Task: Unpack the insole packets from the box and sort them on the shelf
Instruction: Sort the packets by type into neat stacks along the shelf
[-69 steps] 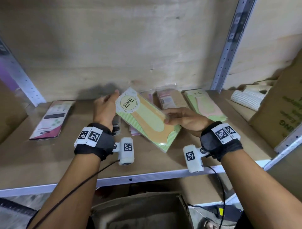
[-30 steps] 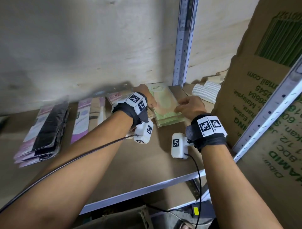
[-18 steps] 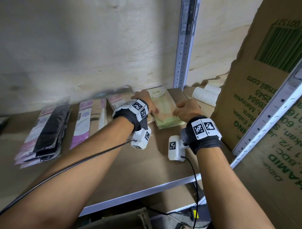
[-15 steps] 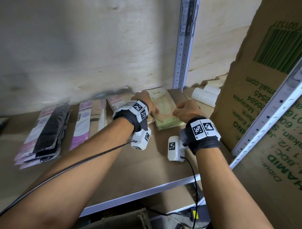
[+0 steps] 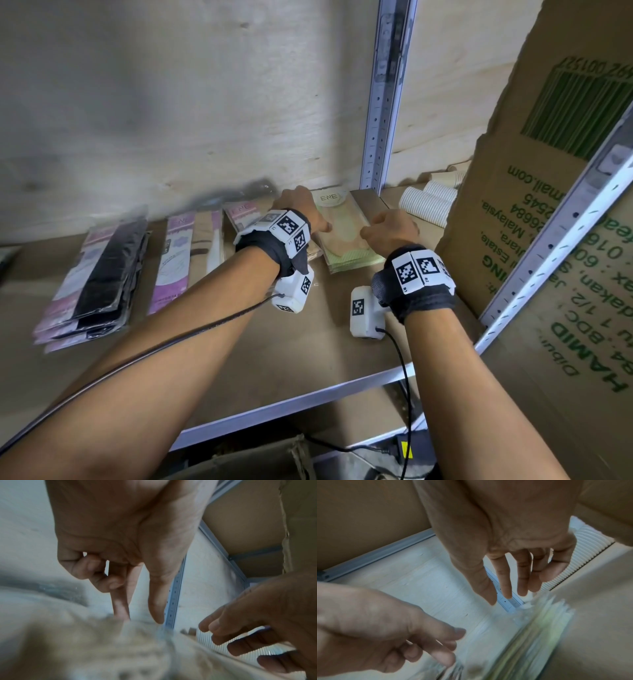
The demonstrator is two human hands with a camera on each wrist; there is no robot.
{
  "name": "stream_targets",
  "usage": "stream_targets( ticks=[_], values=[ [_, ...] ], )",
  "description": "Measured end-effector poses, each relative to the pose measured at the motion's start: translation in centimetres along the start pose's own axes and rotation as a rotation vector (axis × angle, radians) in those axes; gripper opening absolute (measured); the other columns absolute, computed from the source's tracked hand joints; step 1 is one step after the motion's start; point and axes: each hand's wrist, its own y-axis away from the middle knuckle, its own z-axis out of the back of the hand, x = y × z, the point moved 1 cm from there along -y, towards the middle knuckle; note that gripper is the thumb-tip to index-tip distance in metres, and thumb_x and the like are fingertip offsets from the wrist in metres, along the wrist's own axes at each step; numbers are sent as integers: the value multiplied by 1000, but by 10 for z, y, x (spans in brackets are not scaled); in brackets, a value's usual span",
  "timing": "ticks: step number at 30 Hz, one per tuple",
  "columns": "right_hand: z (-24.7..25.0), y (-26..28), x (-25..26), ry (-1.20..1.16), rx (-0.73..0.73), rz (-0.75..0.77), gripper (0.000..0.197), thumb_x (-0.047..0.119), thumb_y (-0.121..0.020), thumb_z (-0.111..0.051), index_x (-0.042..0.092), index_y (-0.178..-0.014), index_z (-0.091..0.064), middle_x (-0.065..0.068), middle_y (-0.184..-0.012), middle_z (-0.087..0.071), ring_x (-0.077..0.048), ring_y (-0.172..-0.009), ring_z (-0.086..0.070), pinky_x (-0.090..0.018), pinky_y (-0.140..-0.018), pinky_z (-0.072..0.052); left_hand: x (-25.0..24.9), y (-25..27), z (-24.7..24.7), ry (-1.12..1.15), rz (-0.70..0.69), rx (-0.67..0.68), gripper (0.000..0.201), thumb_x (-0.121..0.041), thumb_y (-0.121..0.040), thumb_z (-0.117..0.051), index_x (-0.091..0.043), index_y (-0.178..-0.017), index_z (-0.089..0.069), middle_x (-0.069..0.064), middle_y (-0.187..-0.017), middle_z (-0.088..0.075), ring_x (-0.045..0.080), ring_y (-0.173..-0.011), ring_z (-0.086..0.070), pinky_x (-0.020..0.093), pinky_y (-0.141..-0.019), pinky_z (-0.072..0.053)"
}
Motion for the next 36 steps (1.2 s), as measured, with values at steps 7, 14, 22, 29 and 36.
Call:
stream_targets(
  ticks=[7,14,22,29,36],
  values=[
    [1,14,27,-192,6,283,30,16,-89,-64,16,-118,-70,-2,-109,-72,-15,-97,-64,-20,-84,-44,72,18,38,263,90,-185,44,-42,-87,-71,-8,-116,-71,13,-117,-69,30,-100,-68,31,-77,-52],
    [-22,33,46,-49,198,329,32,23,-90,-64,17,-122,-69,-1,-122,-69,-17,-117,-61,-20,-99,-40,133,49,17,589,172,-35,25,-21,-92,-68,-4,-110,-70,13,-111,-73,28,-99,-70,42,-90,-59],
    [-34,43,55,35,241,319,28,22,-89,-67,16,-115,-73,-4,-119,-71,-18,-112,-62,-18,-90,-42,120,61,2,619,177,24,28,-15,-87,-74,1,-109,-70,19,-106,-74,31,-93,-74,44,-87,-61],
    [-37,49,58,33,261,303,29,23,-88,-68,16,-116,-73,-3,-119,-70,-16,-111,-62,-16,-87,-40,120,66,5,516,161,32,38,-13,-86,-76,3,-119,-66,21,-118,-69,35,-106,-69,44,-91,-59],
    [-36,50,57,13,281,280,27,21,-88,-67,15,-113,-74,-4,-117,-71,-17,-111,-62,-18,-88,-42,116,67,12,468,152,53,39,-13,-85,-75,2,-120,-65,20,-119,-68,35,-102,-70,44,-88,-60]
  ],
)
